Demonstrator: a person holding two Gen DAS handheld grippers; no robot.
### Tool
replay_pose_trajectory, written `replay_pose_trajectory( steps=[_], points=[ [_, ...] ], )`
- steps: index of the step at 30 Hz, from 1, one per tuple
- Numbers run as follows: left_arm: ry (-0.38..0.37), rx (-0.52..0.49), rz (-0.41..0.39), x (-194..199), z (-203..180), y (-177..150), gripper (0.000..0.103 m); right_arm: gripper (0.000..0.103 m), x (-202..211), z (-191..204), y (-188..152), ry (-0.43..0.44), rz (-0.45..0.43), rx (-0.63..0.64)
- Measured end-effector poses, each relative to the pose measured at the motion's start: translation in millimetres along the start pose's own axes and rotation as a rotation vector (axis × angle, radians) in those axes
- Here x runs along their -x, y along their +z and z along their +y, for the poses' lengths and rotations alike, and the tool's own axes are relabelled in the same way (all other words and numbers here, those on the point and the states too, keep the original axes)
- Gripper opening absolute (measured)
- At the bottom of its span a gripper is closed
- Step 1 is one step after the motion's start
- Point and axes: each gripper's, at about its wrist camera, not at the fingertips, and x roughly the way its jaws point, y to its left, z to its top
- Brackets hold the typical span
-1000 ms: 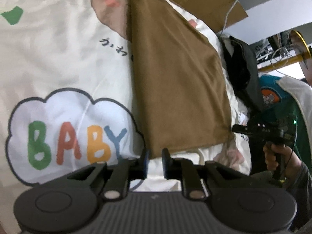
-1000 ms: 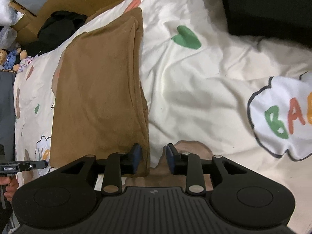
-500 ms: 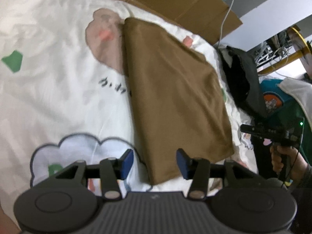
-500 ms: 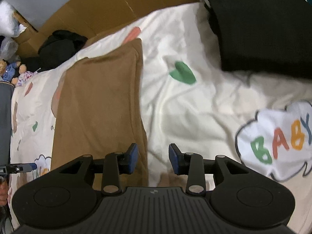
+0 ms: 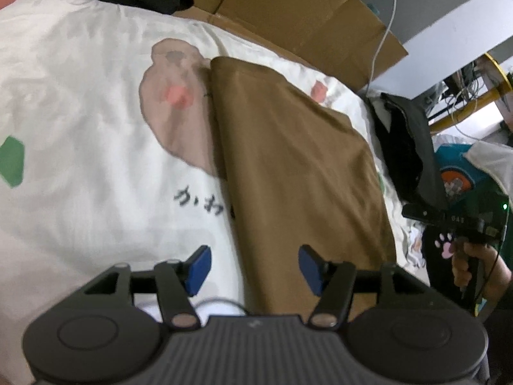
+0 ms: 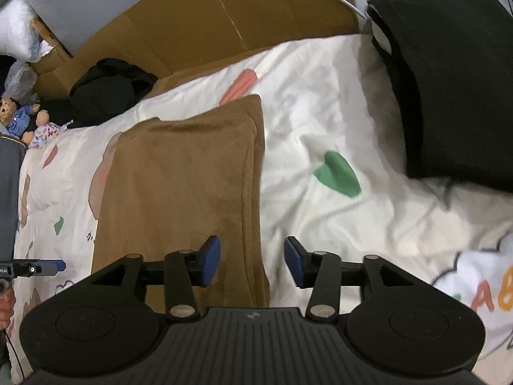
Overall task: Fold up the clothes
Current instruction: 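Open the left gripper and withdraw both grippers from the shirt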
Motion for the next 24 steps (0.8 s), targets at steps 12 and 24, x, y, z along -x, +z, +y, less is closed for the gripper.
replay_pose_trajectory(
  steps=[12, 24],
  points=[
    [-0.064, 0.032, -0.007, -37.2, 26.5, 46.1, 0.063, 0.060, -39.4, -23.1, 30.3, 0.070, -0.020, -0.057],
    [-0.098, 0.018, 0.002, -71.9, 37.5, 95.5, 0.063, 0.060, -75.9, -28.6, 54.6, 0.103, -0.048, -0.132]
  ],
)
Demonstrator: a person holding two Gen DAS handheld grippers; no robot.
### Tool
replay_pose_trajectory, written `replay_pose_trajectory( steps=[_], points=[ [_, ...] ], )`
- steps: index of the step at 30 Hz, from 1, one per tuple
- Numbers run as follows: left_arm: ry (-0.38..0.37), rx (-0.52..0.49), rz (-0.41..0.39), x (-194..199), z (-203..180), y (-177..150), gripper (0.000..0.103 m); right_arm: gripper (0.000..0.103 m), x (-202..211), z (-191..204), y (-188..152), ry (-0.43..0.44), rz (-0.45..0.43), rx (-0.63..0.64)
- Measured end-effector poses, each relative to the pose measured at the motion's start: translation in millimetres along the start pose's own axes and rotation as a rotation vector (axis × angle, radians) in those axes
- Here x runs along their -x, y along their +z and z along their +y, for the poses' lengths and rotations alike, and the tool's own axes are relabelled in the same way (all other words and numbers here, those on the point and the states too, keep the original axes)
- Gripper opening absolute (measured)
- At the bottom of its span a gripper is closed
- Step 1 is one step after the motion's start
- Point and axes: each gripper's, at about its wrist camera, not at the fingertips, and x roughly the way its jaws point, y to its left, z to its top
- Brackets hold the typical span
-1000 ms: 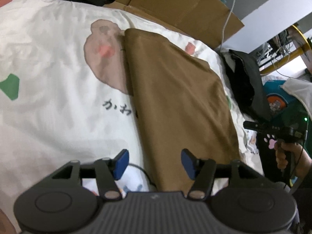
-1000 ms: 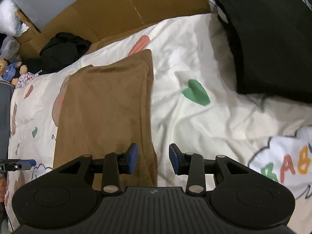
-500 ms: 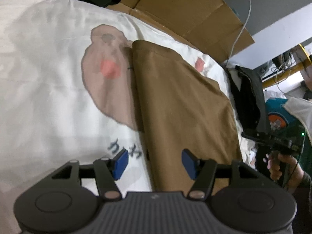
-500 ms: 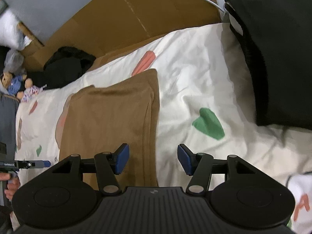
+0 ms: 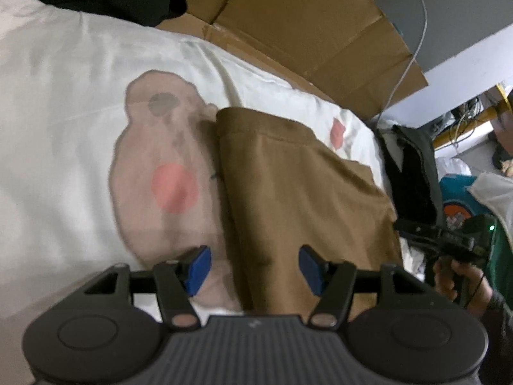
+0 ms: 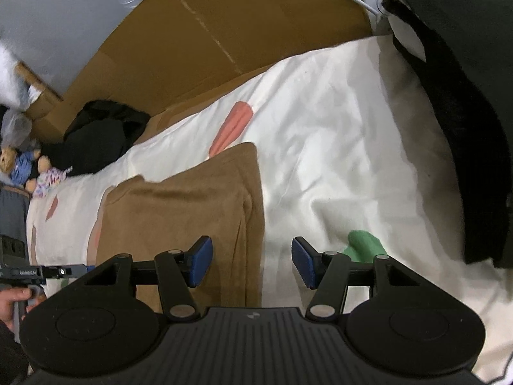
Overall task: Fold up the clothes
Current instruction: 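Open the left gripper and withdraw both grippers from the shirt, then pinch the end of the folded brown shirt with both grippers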
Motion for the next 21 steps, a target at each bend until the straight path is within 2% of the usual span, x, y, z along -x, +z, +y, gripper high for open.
replay_pose_trajectory(
  steps=[8, 21],
  points=[
    [-0.040, 0.000, -0.005, -16.3, 2.8, 23.0, 0.063, 0.060, -22.7, -3.4, 15.5, 0.053, 0.018, 0.018],
    [-0.077, 0.001, -0.023, -35.1, 2.8, 31.9, 0.063, 0.060, -61.3, 1.3, 34.5, 0.115, 0.056, 0.041]
  ],
)
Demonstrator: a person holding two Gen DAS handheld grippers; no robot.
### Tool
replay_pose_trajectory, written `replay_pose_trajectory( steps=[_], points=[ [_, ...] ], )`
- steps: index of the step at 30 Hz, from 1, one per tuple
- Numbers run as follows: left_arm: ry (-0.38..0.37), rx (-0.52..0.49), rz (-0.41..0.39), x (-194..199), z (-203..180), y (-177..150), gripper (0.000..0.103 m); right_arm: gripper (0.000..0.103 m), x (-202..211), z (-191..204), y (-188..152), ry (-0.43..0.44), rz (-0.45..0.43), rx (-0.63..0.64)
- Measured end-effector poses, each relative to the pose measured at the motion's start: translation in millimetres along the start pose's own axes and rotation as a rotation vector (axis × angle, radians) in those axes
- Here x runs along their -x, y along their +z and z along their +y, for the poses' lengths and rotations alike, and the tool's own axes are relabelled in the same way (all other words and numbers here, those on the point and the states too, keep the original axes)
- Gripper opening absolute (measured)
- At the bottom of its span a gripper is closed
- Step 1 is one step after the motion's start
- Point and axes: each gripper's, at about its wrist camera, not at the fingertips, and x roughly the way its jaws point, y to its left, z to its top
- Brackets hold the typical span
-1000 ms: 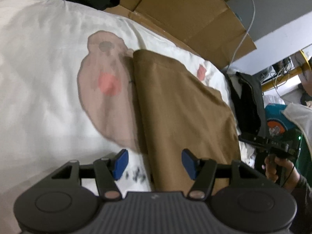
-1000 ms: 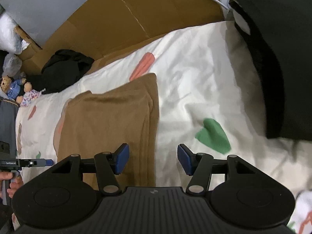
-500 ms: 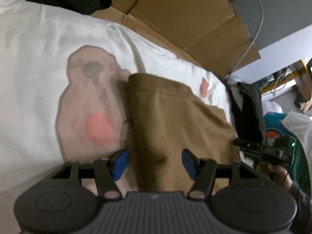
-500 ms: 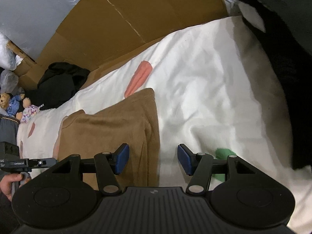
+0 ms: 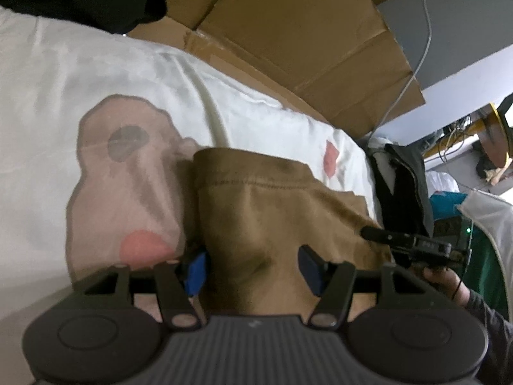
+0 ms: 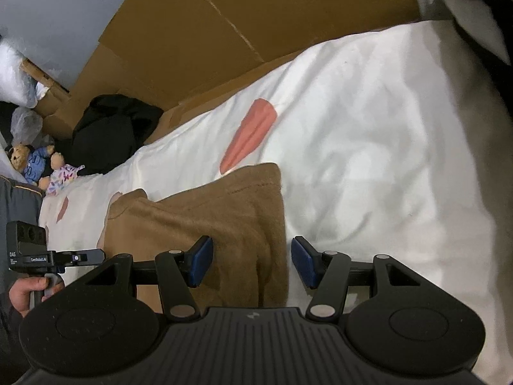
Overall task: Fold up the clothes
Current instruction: 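Pinch the end of the folded brown shirt with both grippers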
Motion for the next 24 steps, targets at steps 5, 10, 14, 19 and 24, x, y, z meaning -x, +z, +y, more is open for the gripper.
replay_pose_trajectory(
  steps=[5, 10, 14, 19, 24],
  points=[
    [-0.029, 0.004, -0.021, -4.7, 5.2, 0.9, 0.063, 0.059, -6.1, 0.6, 0.4, 0.023, 0.001, 0.005],
    [-0.044, -0.011, 0.003, -10.7, 4.6, 10.7, 0.062, 0.055, -8.9, -7.4, 2.0, 0.056, -0.001, -0.036],
    [0.016, -0.045, -0.008, -10.6, -4.5, 7.2, 0.050, 0.046, -11.6, -2.0, 3.6, 0.019, 0.015, 0.004],
    [0.085, -0.023, -0.018, -8.5, -5.7, 3.6, 0.017, 0.034, -15.1, 16.2, 4.0, -0.058, 0.036, 0.076],
    [0.111, -0.028, -0.038, -5.6, -9.7, -0.5, 0.013, 0.026, -16.7, 34.5, 3.5, -0.130, 0.038, 0.109]
  ],
)
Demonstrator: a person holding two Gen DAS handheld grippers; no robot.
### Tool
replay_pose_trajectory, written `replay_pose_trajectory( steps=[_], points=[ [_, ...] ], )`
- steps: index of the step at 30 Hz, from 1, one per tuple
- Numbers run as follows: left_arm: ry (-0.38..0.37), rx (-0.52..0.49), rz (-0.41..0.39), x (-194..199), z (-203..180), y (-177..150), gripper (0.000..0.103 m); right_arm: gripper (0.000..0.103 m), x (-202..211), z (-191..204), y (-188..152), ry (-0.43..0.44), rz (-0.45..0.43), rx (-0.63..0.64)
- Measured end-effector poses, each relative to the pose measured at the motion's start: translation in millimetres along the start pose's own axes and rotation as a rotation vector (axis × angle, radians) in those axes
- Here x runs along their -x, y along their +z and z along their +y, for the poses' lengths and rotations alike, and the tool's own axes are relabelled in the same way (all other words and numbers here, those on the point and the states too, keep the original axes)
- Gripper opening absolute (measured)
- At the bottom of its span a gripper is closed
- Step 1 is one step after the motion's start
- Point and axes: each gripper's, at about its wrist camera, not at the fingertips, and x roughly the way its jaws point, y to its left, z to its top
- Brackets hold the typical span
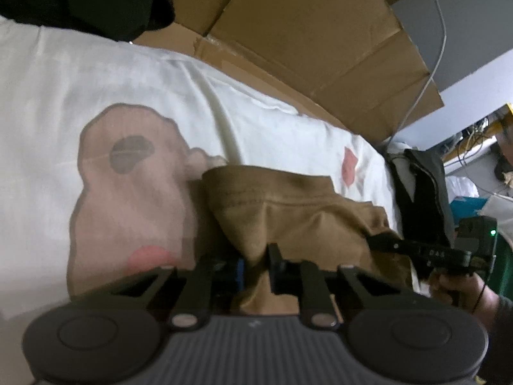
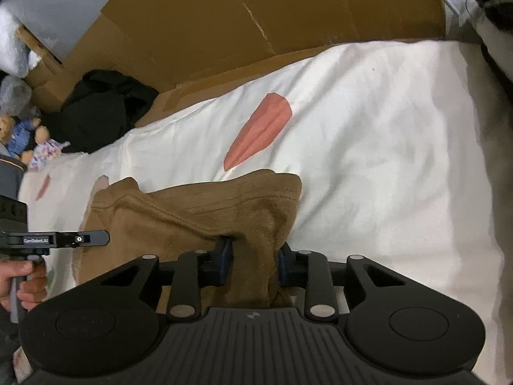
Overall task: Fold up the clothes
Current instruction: 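Pinch the end of the folded brown shirt with both grippers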
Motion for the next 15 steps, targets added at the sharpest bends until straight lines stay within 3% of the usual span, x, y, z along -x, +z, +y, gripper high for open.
replay_pose_trajectory(
  steps=[9, 15],
  points=[
    [-0.022, -0.048, -0.062, 30.0, -18.9, -5.2, 0.007, 0.013, 25.0, 19.3, -2.6, -0.044, -0.055, 0.040],
    [-0.036, -0.076, -0.110, 61.1, -36.5, -12.2, 0.006, 0.012, 56.1, 44.4, -5.3, -0.038, -0.103, 0.088]
  ],
)
